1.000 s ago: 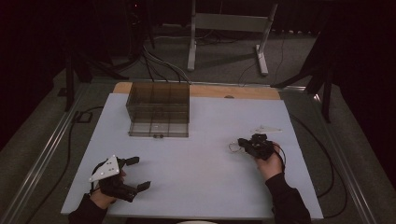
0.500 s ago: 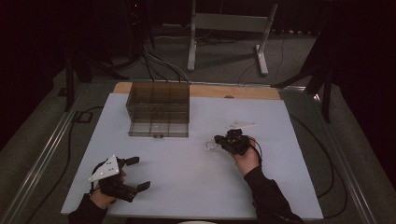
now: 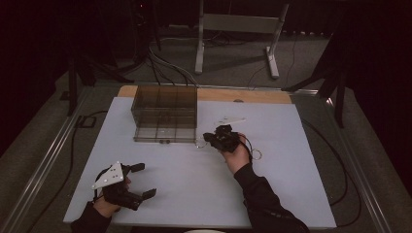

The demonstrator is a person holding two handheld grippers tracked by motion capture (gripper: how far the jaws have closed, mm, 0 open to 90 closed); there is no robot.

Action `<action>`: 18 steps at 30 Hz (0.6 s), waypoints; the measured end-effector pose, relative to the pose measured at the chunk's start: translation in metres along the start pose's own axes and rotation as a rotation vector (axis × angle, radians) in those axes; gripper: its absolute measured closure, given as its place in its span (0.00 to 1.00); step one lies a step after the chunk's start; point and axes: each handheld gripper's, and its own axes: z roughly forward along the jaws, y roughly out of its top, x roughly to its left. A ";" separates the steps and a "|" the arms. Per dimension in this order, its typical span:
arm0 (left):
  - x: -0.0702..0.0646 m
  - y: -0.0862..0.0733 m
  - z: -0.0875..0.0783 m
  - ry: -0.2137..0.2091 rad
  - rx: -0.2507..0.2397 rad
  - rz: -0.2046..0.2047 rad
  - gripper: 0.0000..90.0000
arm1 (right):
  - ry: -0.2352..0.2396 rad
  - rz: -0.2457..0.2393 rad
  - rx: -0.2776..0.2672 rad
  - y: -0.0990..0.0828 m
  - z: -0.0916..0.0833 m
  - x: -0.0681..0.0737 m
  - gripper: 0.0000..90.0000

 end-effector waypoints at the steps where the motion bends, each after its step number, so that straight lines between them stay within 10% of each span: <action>1: 0.000 0.000 0.000 0.000 0.000 -0.001 0.01 | 0.004 -0.002 0.003 0.002 0.002 0.002 0.97; 18: 0.000 0.000 -0.001 -0.003 -0.001 0.000 0.01 | 0.028 -0.024 0.020 0.034 0.051 0.038 0.97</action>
